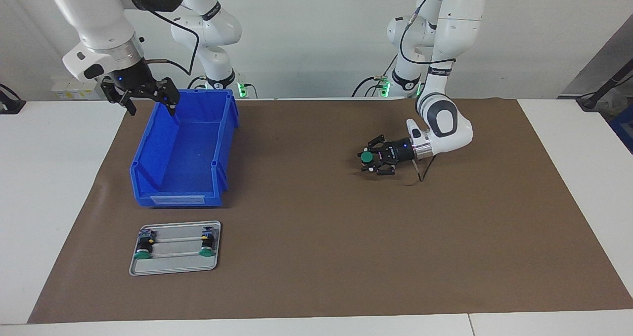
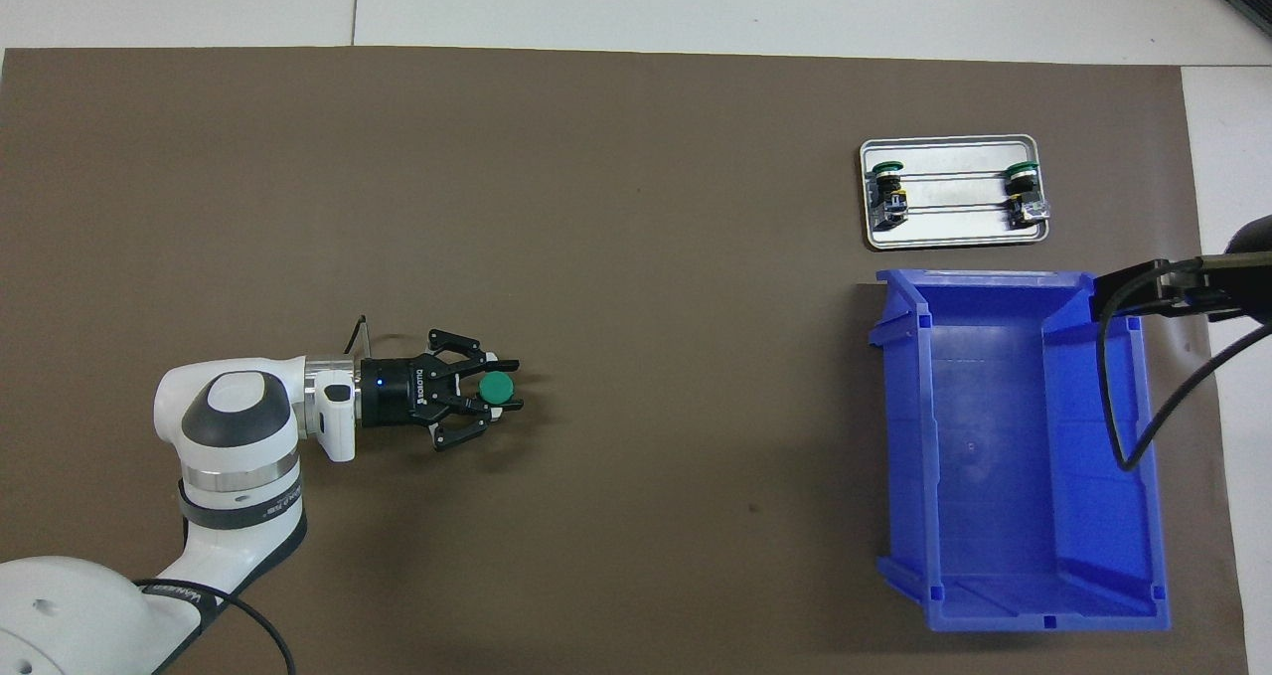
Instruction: Place and press button with both arms
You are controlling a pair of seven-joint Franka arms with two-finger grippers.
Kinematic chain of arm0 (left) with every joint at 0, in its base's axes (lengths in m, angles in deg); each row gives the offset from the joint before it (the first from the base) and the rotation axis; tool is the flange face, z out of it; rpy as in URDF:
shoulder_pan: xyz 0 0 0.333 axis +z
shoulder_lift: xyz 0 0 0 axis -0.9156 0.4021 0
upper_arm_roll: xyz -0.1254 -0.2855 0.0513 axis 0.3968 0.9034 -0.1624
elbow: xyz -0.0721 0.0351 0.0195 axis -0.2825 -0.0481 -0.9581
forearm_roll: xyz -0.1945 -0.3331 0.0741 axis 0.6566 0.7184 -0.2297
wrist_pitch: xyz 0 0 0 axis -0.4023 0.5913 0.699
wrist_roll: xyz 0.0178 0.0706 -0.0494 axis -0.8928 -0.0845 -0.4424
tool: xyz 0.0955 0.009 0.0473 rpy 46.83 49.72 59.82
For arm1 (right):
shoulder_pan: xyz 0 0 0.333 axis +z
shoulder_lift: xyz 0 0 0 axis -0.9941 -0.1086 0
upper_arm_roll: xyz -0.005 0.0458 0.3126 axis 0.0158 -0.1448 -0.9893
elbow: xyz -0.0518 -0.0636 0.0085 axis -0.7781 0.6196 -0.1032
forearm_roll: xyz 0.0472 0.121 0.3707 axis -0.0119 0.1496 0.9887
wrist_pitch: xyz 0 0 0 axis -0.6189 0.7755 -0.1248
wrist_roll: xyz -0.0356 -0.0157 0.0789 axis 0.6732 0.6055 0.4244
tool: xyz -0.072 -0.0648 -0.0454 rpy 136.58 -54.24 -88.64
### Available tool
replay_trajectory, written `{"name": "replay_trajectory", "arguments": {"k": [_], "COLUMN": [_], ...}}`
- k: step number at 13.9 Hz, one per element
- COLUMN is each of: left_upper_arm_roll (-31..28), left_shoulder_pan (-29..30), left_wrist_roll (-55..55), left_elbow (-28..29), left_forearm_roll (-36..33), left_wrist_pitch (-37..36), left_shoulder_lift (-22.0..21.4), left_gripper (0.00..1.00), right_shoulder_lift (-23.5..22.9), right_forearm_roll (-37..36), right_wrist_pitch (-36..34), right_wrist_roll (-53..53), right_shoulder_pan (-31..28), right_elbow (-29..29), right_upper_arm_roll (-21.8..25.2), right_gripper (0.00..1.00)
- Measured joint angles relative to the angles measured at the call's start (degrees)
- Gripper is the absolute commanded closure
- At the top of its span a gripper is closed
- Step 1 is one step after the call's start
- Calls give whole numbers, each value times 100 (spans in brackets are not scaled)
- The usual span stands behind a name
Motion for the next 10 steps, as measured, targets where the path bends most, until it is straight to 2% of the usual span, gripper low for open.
{"name": "replay_trajectory", "arguments": {"k": [10], "left_upper_arm_roll": [-1], "left_shoulder_pan": [7], "left_wrist_roll": [-14], "left_elbow": [147], "left_forearm_roll": [0], "left_wrist_pitch": [-149], "left_shoulder_lift": [4], "left_gripper": [35], "right_shoulder_lift": [0], "right_forearm_roll": [0], "right_wrist_pitch": [0], "right_wrist_roll": [0], "right_shoulder_pan": [0], "right_elbow": [0], "right_upper_arm_roll": [0], "right_gripper": [0]}}
